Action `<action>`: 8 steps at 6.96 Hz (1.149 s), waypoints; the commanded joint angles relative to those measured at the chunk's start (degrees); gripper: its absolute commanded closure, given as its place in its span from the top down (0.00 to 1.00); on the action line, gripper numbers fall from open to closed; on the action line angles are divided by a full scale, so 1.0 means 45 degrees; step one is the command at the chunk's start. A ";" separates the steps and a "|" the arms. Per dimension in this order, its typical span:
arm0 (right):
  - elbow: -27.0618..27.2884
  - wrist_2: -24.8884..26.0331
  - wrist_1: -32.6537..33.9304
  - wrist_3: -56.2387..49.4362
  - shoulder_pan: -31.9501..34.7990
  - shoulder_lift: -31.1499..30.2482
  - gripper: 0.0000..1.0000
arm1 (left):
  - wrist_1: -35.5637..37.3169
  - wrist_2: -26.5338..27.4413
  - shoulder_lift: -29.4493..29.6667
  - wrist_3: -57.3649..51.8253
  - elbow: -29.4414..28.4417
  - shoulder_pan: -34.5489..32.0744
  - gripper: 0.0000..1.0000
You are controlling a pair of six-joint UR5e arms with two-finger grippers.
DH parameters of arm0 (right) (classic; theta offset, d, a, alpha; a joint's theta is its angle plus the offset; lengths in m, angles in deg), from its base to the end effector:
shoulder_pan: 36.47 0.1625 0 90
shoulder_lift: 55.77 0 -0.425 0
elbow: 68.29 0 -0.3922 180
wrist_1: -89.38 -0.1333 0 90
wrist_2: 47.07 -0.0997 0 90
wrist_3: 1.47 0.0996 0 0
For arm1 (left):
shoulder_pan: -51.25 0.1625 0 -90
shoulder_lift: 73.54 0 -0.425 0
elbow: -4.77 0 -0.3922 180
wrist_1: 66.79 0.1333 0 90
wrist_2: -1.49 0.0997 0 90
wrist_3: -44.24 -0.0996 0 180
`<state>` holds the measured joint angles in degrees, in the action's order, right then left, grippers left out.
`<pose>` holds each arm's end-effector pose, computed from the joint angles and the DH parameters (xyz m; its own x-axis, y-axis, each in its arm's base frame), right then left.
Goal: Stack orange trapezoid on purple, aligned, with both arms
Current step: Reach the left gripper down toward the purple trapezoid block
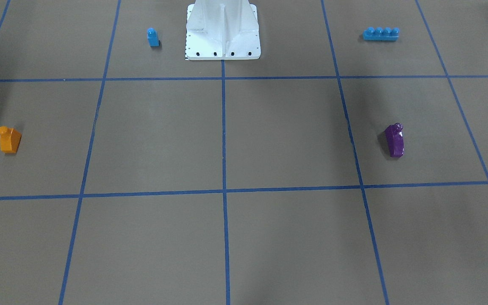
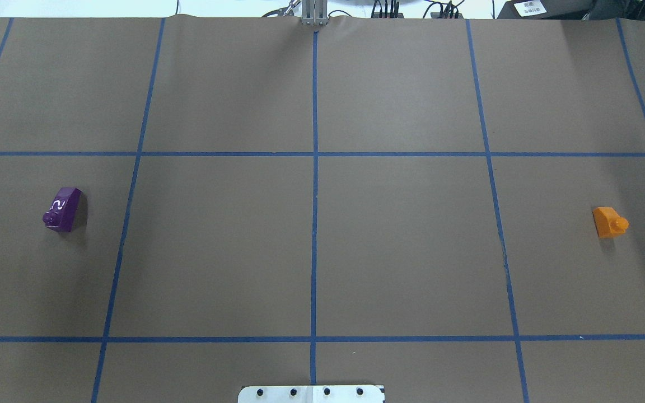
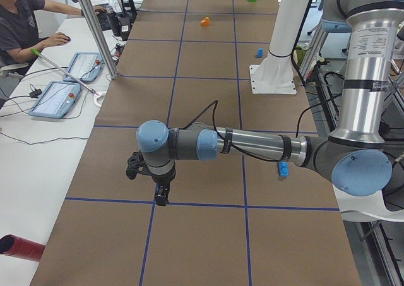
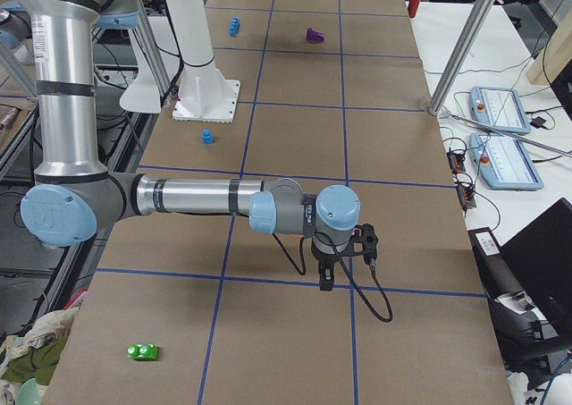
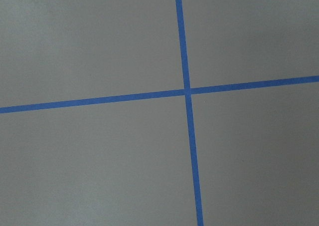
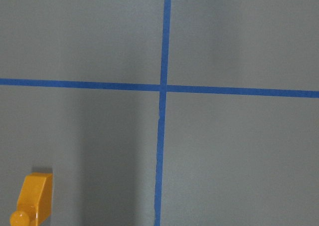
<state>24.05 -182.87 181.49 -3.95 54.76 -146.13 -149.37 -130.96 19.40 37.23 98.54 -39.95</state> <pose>0.0724 -0.4874 0.6436 0.6972 -0.0267 0.7163 0.0087 0.9995 0.0288 -0.0767 -0.5086 0.6158 0.7346 0.0984 -0.6714 -0.0692 0.9951 0.0701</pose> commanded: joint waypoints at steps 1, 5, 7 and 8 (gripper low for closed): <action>0.0066 -0.0019 -0.0001 0.0080 0.0000 0.0021 1.00 | 0.0011 0.0038 0.0049 0.0015 -0.0017 -0.0008 1.00; 0.0105 -0.0019 -0.0020 0.0100 0.0000 -0.0018 1.00 | -0.0513 0.0116 0.0071 0.0093 0.0492 0.0051 1.00; 0.0319 -0.0019 -0.0001 0.0062 0.0000 0.0156 1.00 | -0.1081 0.0000 0.0729 0.0540 0.1016 0.0535 1.00; 0.0204 0.0193 0.0076 0.0139 -0.0116 0.0467 1.00 | -0.1141 -0.0233 0.0733 0.1278 0.1425 0.1583 1.00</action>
<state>25.16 -182.73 181.53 -3.54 54.65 -145.36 -153.82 -131.09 21.98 39.91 103.03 -37.08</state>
